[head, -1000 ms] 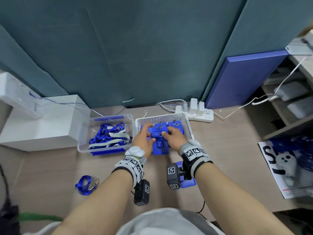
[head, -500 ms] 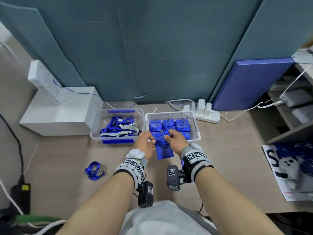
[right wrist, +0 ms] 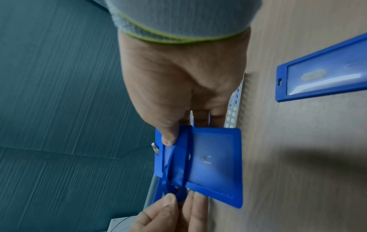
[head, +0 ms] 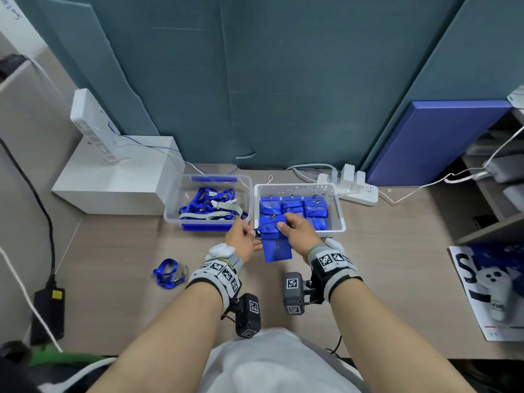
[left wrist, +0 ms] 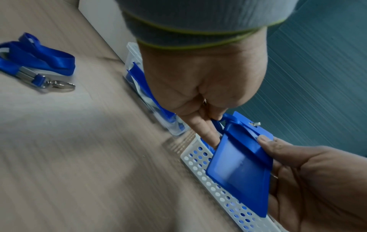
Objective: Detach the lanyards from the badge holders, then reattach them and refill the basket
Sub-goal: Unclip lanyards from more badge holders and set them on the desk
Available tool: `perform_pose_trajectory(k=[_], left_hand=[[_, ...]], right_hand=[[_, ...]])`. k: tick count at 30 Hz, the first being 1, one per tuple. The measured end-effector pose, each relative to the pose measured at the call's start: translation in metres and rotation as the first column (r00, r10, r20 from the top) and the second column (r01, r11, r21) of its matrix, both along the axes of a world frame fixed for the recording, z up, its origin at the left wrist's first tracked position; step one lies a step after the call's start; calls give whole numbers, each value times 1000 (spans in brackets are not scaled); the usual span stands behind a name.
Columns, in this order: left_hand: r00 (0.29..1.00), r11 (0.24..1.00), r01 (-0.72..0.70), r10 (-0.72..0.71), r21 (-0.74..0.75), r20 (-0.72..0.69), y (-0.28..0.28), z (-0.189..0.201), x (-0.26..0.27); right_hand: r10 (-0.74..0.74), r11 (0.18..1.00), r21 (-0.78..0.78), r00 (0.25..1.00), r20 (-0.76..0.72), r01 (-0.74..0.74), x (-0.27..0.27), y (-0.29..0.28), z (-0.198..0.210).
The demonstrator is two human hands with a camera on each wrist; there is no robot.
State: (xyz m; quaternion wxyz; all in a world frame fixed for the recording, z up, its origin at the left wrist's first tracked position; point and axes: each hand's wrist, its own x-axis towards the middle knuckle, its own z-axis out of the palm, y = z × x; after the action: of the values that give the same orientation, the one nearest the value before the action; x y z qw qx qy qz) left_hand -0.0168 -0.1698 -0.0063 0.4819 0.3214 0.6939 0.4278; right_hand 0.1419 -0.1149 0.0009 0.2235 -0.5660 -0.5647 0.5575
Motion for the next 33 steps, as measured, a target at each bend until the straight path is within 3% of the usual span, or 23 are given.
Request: perform_pose_trajectory(k=[3,6,8,12,17,19,22,26,29,33], left_hand=[[998,998,64,-64,4,-18,0,7,0],[975,988,152,-149,3,-167,-1,12,0],[973,993,119,-114,17,-201,-2,12,-1],[998,1000,-8,9,7,-70,-2,9,-7],[995,998,58,-58,3,-78,-1,1,-19],[985,990,138,-140,-27,-100,-2,0,-18],[956,963,226,-249,-148,-158,-4,-7,-18],[964,944,216,-247,-248,-101,-3,8,-15],[958,927,279,-285,-249,15,-4,20,-13],[904,905,393,-346,-165,252,-8,28,-12]], right_hand=[[-18,999,39,996,83,15,-1,-2,-5],[-20,998,54,986,163,11,-3,-4,-16],[1,999,39,986,169,-8,-3,-3,-21],[32,999,-1,998,51,-32,-6,-8,-9],[-183,965,-237,943,-279,117,-12,-14,8],[-248,951,-255,921,-302,173,-12,-10,10],[-210,971,-154,957,-199,181,-14,-6,11],[-268,958,-127,959,-92,256,-14,-1,2],[-449,883,-222,881,-149,413,-12,5,2],[-384,922,-57,923,1,384,-4,14,-2]])
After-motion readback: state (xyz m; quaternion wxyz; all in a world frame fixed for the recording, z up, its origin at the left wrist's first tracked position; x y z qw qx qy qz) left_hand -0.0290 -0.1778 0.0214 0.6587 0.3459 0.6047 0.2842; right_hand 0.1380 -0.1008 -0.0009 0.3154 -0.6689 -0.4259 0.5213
